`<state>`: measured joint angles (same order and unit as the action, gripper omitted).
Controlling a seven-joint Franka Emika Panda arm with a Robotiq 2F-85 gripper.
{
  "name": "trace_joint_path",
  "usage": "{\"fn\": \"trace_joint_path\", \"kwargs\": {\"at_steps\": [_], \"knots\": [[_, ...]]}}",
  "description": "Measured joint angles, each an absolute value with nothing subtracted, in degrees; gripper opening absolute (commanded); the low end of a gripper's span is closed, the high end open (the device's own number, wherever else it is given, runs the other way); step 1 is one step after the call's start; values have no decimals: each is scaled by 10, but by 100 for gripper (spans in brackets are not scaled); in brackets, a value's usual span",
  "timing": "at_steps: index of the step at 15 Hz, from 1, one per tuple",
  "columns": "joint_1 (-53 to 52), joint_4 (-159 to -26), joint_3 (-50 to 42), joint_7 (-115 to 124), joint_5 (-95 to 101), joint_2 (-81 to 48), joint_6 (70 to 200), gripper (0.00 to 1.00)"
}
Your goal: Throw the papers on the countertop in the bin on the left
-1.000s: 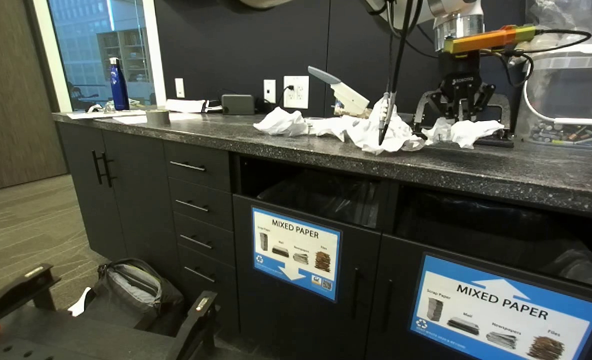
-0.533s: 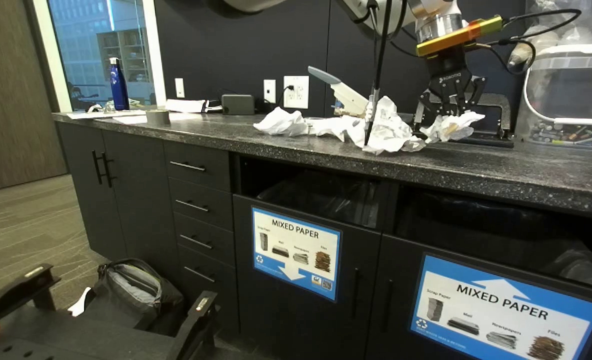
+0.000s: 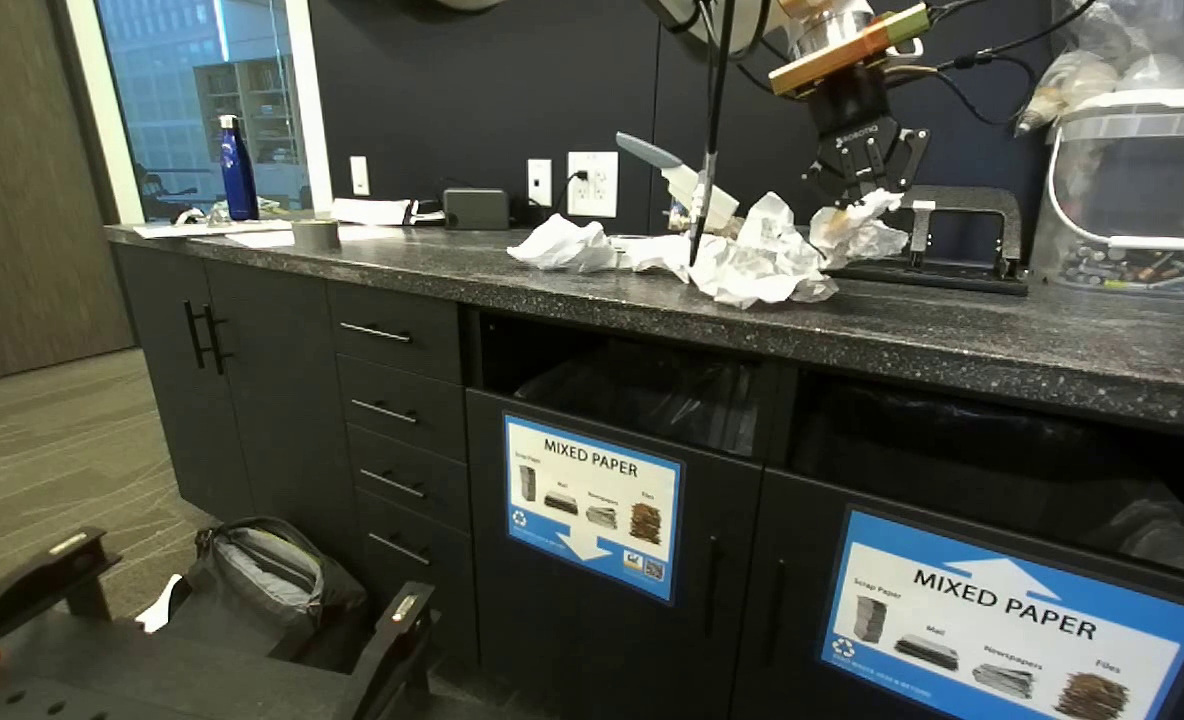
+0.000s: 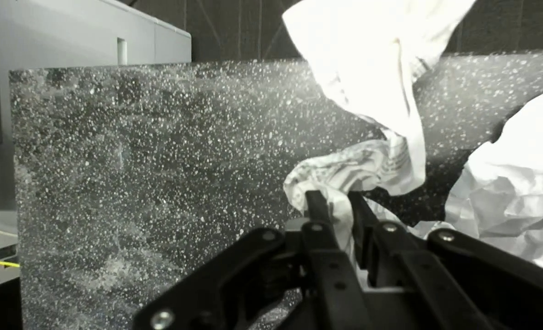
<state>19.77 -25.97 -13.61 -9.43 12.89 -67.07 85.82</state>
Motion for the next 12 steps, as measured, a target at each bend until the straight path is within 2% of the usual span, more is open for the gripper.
{"fn": "trace_joint_path", "kwargs": {"at_steps": [12], "knots": [[188, -262, -207, -101, 254, -608, 469, 18]]}}
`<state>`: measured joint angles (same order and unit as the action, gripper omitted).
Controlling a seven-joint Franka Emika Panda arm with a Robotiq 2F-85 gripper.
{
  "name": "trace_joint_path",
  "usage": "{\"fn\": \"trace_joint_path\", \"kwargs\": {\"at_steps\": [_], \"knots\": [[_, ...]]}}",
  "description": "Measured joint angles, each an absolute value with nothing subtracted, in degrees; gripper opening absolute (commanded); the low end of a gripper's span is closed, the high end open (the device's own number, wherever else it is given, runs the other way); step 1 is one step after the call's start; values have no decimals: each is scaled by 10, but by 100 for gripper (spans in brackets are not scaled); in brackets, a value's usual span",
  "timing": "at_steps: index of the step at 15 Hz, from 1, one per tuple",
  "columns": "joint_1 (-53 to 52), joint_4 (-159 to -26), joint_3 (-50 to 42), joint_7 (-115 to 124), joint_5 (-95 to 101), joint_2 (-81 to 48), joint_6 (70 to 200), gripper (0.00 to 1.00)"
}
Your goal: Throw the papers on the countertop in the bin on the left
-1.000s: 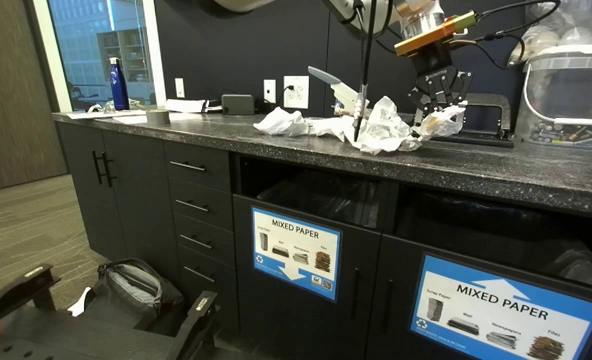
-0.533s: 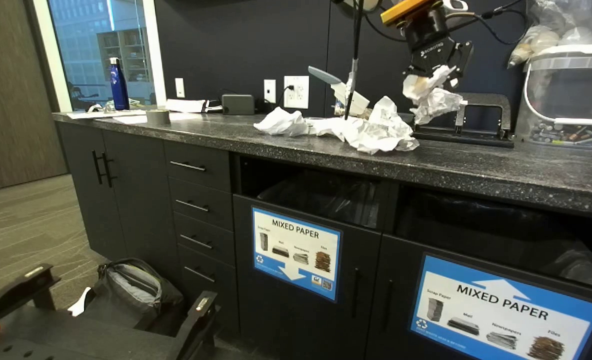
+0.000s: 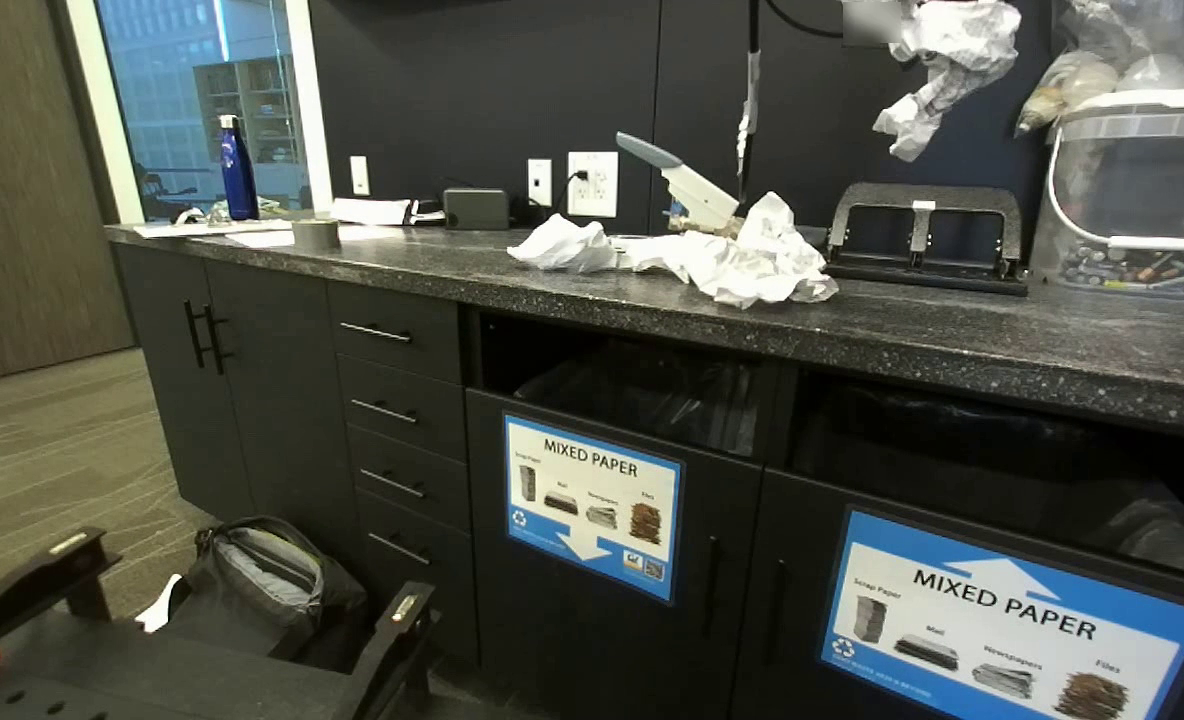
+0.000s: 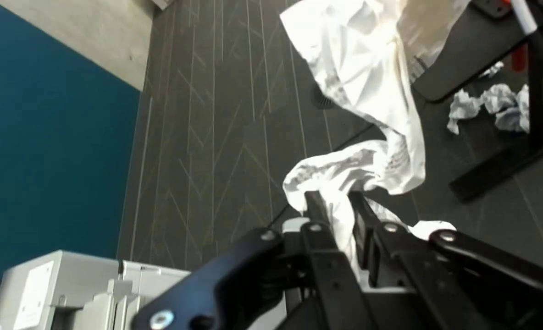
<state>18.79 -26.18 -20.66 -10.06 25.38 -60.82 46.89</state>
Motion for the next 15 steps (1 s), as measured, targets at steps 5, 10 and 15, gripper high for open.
{"fn": "trace_joint_path", "kwargs": {"at_steps": [5, 10, 15], "knots": [[175, -390, -235, -103, 188, -594, 459, 17], [157, -545, -235, -100, 108, -595, 459, 17], [130, -684, -205, -66, 46, -565, 460, 19]]}}
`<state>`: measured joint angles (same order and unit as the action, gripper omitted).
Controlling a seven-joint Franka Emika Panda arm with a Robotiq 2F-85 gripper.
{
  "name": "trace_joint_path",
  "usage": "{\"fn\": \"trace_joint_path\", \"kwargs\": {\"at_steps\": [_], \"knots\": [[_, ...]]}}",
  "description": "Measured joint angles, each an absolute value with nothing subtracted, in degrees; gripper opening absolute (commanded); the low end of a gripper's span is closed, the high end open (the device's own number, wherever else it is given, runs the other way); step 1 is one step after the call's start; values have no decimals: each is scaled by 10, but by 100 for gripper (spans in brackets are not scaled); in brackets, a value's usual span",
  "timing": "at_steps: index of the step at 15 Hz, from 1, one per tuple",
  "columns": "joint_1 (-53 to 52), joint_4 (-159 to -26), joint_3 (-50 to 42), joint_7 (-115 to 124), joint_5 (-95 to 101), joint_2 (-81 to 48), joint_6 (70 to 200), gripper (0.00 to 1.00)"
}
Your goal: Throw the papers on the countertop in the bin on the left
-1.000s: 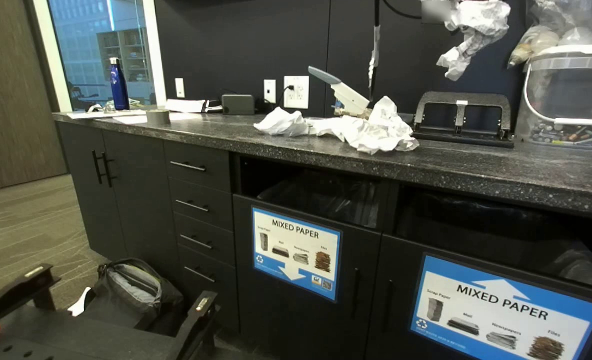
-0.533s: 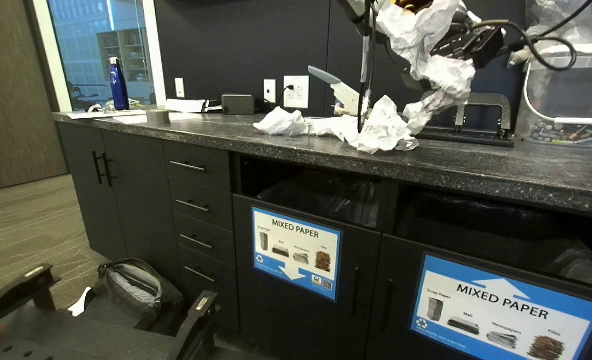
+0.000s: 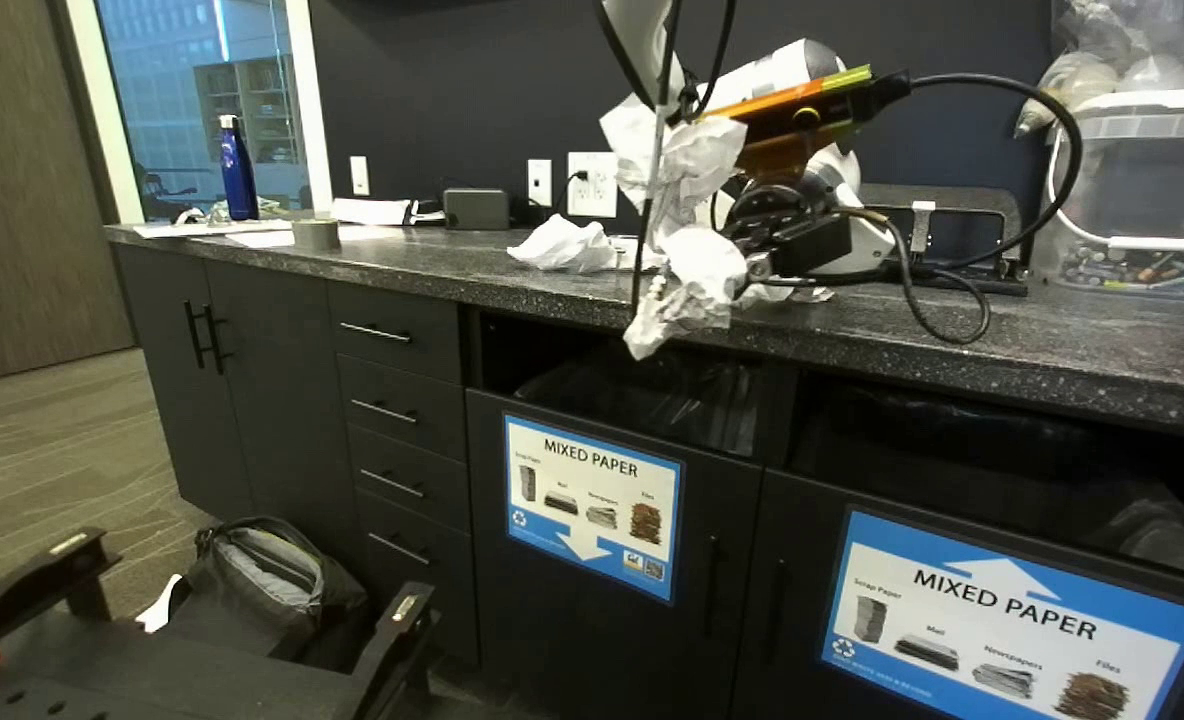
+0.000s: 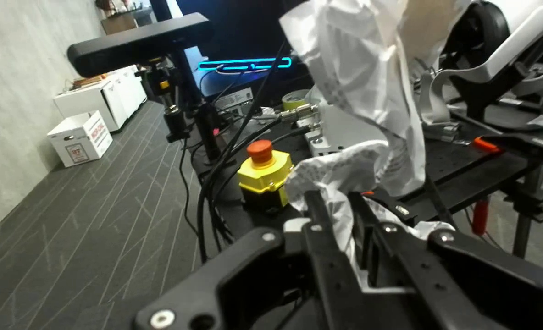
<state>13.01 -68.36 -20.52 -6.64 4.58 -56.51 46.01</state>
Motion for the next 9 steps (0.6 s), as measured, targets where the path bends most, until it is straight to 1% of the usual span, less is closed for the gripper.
{"fn": "trace_joint_path", "kwargs": {"at_steps": [3, 9], "knots": [[120, -763, -183, -51, 32, -529, 492, 16], [120, -920, -132, -40, 45, -398, 692, 17]]}}
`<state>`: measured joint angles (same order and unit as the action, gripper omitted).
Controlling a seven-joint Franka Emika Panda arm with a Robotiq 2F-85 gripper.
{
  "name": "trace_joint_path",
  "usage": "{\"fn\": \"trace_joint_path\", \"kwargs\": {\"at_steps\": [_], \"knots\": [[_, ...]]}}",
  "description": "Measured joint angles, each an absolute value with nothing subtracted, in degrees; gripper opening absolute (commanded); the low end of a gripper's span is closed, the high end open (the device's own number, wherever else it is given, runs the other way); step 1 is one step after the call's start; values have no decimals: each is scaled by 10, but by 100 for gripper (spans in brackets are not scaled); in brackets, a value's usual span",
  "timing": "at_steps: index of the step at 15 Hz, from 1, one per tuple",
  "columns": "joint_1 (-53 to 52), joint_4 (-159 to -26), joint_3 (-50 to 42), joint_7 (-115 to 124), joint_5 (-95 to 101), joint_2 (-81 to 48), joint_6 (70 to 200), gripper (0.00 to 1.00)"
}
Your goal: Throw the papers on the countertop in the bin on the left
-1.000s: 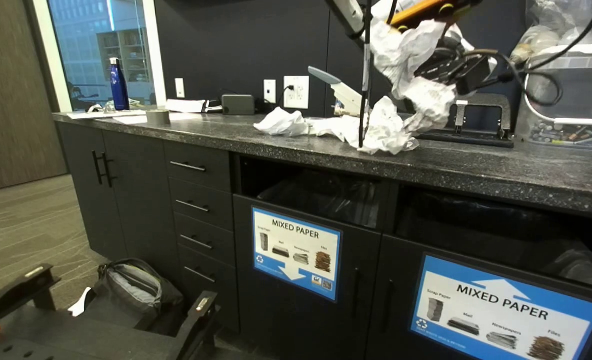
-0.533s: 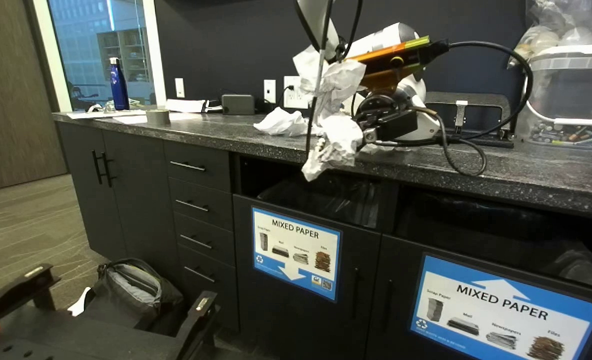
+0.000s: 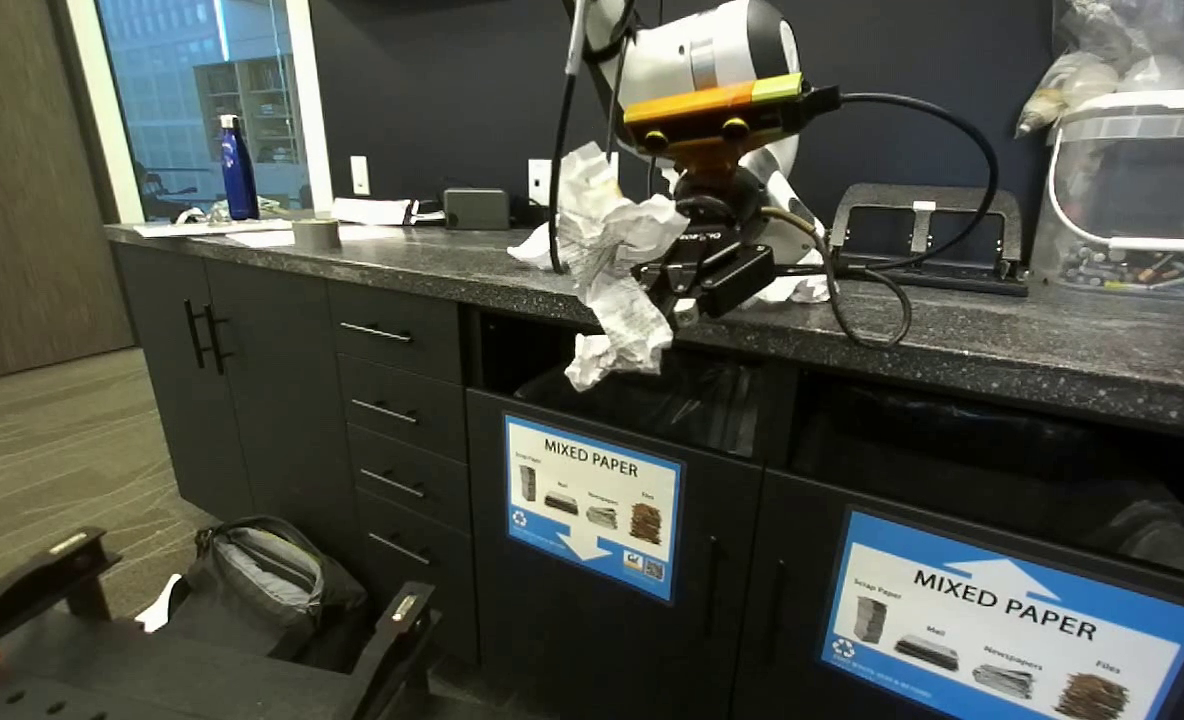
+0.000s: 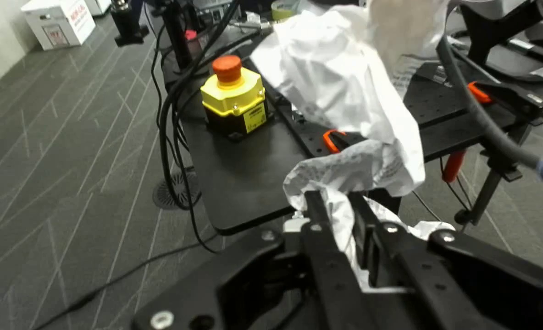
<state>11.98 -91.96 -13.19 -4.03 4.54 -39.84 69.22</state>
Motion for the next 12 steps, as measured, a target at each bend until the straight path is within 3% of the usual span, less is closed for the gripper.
{"fn": "trace_joint_path", "kwargs": {"at_steps": [12], "knots": [[123, -1268, -111, -103, 56, -191, 1143, 16]]}}
